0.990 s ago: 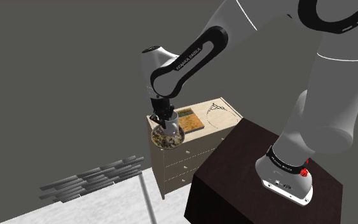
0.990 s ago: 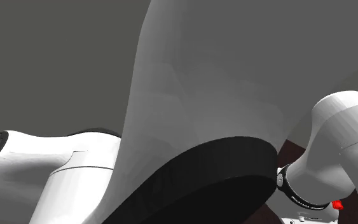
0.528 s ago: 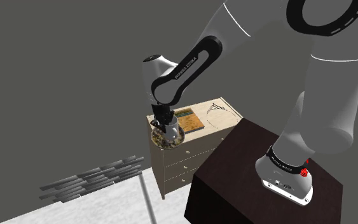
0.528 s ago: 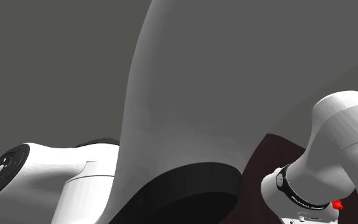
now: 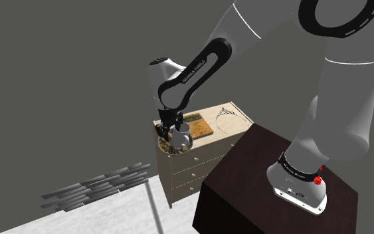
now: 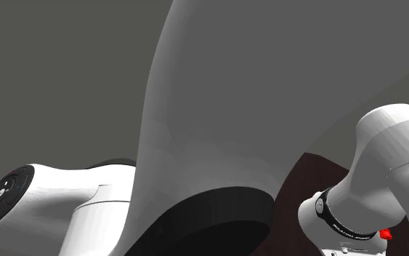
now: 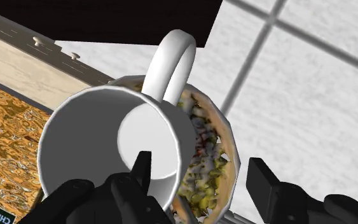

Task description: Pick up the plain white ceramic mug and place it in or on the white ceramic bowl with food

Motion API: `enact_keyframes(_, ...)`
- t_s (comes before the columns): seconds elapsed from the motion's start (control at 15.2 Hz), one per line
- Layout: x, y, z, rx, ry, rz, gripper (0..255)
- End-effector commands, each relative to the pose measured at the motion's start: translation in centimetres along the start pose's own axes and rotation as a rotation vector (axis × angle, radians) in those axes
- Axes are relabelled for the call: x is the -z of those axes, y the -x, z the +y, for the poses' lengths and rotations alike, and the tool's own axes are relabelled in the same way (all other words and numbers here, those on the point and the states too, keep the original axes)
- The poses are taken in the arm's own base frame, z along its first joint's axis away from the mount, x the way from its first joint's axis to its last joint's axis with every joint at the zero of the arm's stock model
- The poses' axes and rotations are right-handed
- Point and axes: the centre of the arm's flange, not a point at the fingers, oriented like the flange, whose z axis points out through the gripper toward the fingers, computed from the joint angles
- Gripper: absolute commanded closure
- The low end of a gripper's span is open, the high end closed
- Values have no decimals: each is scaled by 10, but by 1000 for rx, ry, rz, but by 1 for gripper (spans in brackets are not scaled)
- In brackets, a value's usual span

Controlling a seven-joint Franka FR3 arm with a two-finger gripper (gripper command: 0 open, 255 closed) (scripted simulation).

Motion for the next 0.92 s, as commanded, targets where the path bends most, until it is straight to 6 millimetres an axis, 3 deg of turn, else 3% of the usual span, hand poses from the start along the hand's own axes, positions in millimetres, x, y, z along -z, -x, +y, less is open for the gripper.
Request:
enact_keyframes(0.0, 0, 0, 0, 0, 0, 0, 0)
enact_keyframes(0.2, 0, 0, 0, 0, 0, 0, 0)
enact_keyframes(0.46, 50, 0, 0, 0, 0, 0, 0)
enact_keyframes(0.86, 50, 0, 0, 0, 0, 0, 0)
